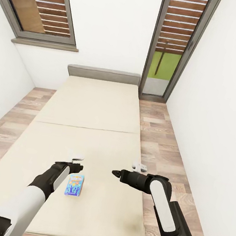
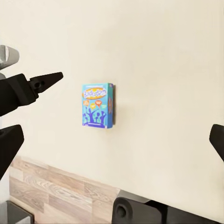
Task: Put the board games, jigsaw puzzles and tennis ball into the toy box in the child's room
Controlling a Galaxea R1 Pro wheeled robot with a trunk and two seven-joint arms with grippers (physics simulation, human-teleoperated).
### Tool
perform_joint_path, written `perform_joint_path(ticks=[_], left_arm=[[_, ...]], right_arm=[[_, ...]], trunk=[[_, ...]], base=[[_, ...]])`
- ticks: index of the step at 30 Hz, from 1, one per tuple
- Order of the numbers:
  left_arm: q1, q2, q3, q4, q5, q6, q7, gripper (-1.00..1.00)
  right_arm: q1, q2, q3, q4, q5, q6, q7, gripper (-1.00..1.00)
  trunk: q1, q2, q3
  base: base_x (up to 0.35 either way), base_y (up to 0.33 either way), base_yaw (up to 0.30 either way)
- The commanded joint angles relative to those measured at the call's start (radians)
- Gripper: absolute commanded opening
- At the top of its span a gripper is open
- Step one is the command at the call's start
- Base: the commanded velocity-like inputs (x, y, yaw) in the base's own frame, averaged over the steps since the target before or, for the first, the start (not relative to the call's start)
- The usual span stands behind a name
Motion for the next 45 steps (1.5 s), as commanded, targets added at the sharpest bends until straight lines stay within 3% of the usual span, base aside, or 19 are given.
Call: perform_joint_path(ticks=[1, 45], left_arm=[[0.0, 0.0, -0.005, -0.002, 0.011, 0.004, 0.009, 1.0], [0.0, -0.005, -0.006, 0.004, 0.009, -0.024, 0.009, 1.0]], right_arm=[[-0.001, 0.0, 0.0, -0.001, -0.009, 0.003, -0.01, 1.0], [-0.001, 0.0, 0.0, -0.001, -0.01, 0.003, -0.01, 1.0]], trunk=[[0.0, -0.002, -0.003], [0.0, -0.002, -0.076]], base=[[0.0, 0.0, 0.0], [0.0, 0.0, 0.0]])
